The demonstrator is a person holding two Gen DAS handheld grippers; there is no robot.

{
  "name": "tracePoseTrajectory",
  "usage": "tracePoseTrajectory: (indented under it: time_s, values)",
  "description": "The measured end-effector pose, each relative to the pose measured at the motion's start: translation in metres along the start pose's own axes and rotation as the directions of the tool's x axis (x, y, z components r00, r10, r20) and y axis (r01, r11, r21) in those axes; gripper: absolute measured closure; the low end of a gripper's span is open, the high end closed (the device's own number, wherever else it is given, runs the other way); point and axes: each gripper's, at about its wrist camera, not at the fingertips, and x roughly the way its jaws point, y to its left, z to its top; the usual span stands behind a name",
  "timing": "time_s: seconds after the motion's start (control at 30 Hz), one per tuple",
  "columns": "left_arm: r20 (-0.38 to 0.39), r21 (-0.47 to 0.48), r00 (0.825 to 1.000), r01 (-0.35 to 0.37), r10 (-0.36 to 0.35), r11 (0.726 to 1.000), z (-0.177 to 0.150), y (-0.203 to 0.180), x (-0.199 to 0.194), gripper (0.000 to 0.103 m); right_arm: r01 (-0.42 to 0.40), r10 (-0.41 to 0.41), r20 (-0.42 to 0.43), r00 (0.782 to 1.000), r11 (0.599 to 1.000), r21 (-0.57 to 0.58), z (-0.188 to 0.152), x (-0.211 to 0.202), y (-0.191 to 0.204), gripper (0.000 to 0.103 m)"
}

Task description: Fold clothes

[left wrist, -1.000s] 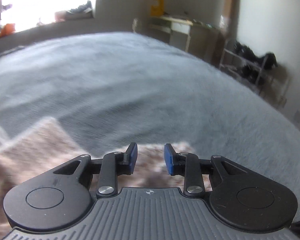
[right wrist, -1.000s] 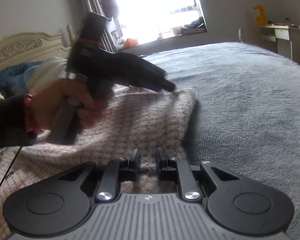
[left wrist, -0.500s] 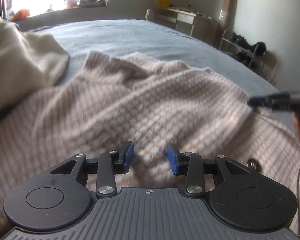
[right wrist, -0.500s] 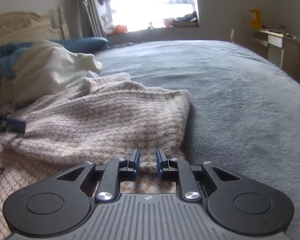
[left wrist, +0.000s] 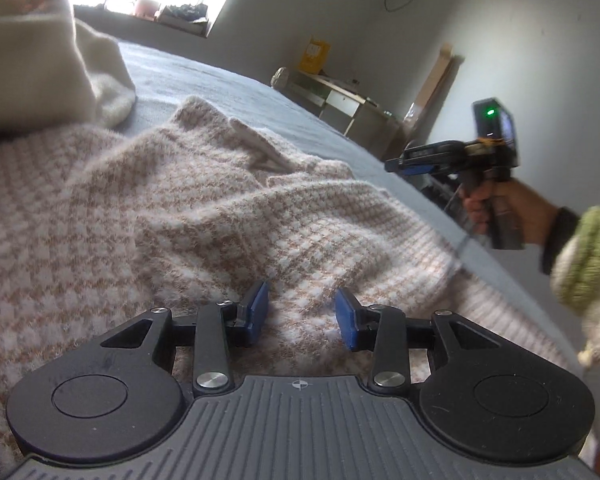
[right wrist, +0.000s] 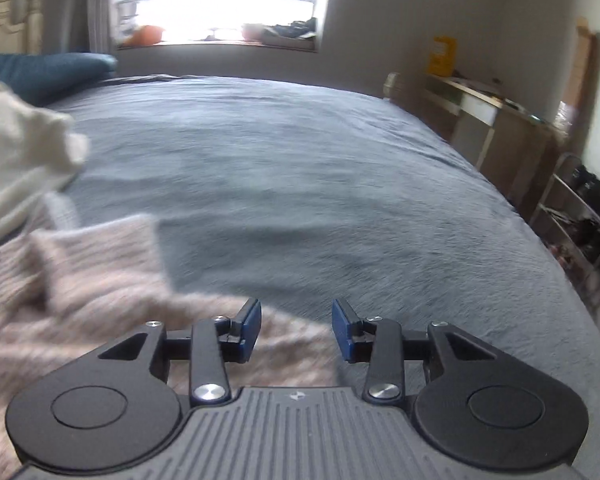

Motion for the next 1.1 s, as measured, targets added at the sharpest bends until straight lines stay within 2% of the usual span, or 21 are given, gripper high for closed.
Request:
tracePoseTrajectory:
  time_s: [0.07,0.1,0.17,0.27,0.33,0.37,0.47,0.53,0.6,0.67,0.8,0.83,0.9,0.93,0.97,1.0,1.03,1.1]
  values:
    - [0.006,-0.031,1.0,0.028,-0.027,0.999,0.0,0.006,0.0,0.066,-0.056,0.057,-0.032,0.998,0.998,0.034,0.009,0.021,-0.013,0.052]
    - [0.009,-0.039,0.999,0.037,-0.036,0.999,-0.001,0.008,0.0,0.066,-0.082,0.083,-0.043,0.996,0.996,0.035,0.013,0.03,-0.018,0.052]
    - [0.016,-0.051,0.999,0.051,-0.05,0.997,-0.001,0.011,-0.001,0.065,-0.126,0.124,-0.054,0.991,0.991,-0.037,0.015,0.04,-0.017,0.052]
    - [0.023,-0.063,0.998,0.066,-0.065,0.996,-0.002,0.014,0.0,0.065,-0.174,0.154,-0.104,0.983,0.959,-0.224,0.013,0.048,-0.007,0.05]
    - [0.027,-0.073,0.997,0.077,-0.075,0.994,-0.003,0.017,0.0,0.065,-0.239,0.205,-0.148,0.968,0.934,-0.267,0.013,0.054,-0.005,0.049]
    - [0.029,-0.078,0.996,0.082,-0.08,0.994,-0.003,0.018,-0.001,0.065,-0.265,0.23,-0.153,0.961,0.924,-0.276,0.013,0.056,-0.004,0.045]
    - [0.032,-0.092,0.995,0.094,-0.091,0.991,-0.004,0.02,-0.001,0.065,-0.336,0.297,-0.175,0.939,0.902,-0.271,0.014,0.064,0.0,0.029]
    - [0.034,-0.098,0.995,0.1,-0.097,0.99,-0.005,0.021,-0.002,0.065,-0.376,0.329,-0.21,0.921,0.894,-0.246,0.013,0.076,0.0,0.024]
    - [0.036,-0.103,0.994,0.106,-0.103,0.989,-0.005,0.023,-0.002,0.065,-0.398,0.346,-0.238,0.907,0.89,-0.221,0.01,0.087,-0.002,0.017]
    - [0.038,-0.109,0.993,0.112,-0.109,0.988,-0.005,0.024,-0.002,0.064,-0.409,0.361,-0.252,0.898,0.896,-0.175,0.007,0.096,-0.009,0.006]
    - [0.041,-0.12,0.992,0.123,-0.118,0.985,-0.006,0.026,-0.002,0.064,-0.428,0.392,-0.243,0.887,0.896,-0.115,0.002,0.1,-0.017,0.003]
    - [0.041,-0.12,0.992,0.123,-0.119,0.985,-0.006,0.026,-0.002,0.064,-0.428,0.393,-0.241,0.887,0.897,-0.111,0.0,0.098,-0.016,0.005]
    - [0.041,-0.12,0.992,0.122,-0.118,0.985,-0.006,0.026,-0.003,0.064,-0.425,0.39,-0.24,0.889,0.898,-0.118,-0.001,0.091,-0.012,0.019]
    - [0.042,-0.12,0.992,0.122,-0.118,0.985,-0.006,0.026,-0.003,0.064,-0.421,0.385,-0.235,0.892,0.898,-0.129,-0.001,0.086,-0.009,0.034]
    - [0.042,-0.12,0.992,0.123,-0.119,0.985,-0.006,0.027,-0.003,0.064,-0.416,0.379,-0.222,0.898,0.897,-0.151,-0.001,0.079,-0.004,0.056]
    - [0.042,-0.121,0.992,0.123,-0.119,0.985,-0.006,0.027,-0.003,0.064,-0.406,0.37,-0.21,0.905,0.898,-0.172,-0.001,0.072,0.002,0.066]
    - [0.042,-0.122,0.992,0.123,-0.119,0.985,-0.006,0.027,-0.002,0.064,-0.381,0.345,-0.193,0.919,0.903,-0.199,-0.002,0.065,0.011,0.076]
    - [0.043,-0.121,0.992,0.122,-0.118,0.985,-0.006,0.027,-0.003,0.064,-0.295,0.263,-0.147,0.954,0.915,-0.274,-0.008,0.051,0.027,0.082]
